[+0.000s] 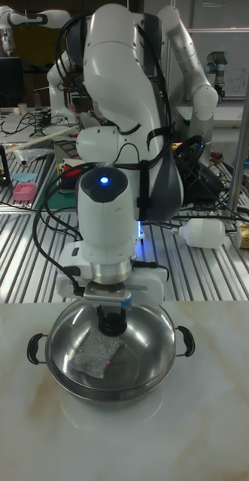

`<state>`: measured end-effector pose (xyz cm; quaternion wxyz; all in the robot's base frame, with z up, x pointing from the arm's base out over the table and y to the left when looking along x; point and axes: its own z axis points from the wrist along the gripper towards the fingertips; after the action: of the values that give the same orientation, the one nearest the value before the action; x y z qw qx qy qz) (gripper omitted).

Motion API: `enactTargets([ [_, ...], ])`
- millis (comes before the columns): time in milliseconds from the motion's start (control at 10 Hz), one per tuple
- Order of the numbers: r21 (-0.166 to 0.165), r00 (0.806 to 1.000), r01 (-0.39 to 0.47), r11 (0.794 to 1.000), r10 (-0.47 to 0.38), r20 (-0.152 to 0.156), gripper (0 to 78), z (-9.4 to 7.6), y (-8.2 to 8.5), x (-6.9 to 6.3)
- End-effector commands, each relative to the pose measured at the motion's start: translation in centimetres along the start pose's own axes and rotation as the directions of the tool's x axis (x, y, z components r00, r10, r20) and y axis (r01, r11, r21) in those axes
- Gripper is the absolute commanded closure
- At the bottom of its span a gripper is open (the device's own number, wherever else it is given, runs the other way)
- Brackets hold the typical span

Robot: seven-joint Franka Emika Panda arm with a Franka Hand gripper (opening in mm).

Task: Cover the pot with the lid

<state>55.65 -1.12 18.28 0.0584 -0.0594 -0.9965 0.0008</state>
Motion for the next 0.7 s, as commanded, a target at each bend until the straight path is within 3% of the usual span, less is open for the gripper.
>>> enactTargets([
  [100, 0.014, 1.0, 0.011, 1.0, -0.011, 0.001, 76.4, -0.12, -0.56, -0.46],
  [700, 0.007, 1.0, 0.01, 1.0, -0.01, -0.005, 76.4, 0.0, -0.63, -0.44],
])
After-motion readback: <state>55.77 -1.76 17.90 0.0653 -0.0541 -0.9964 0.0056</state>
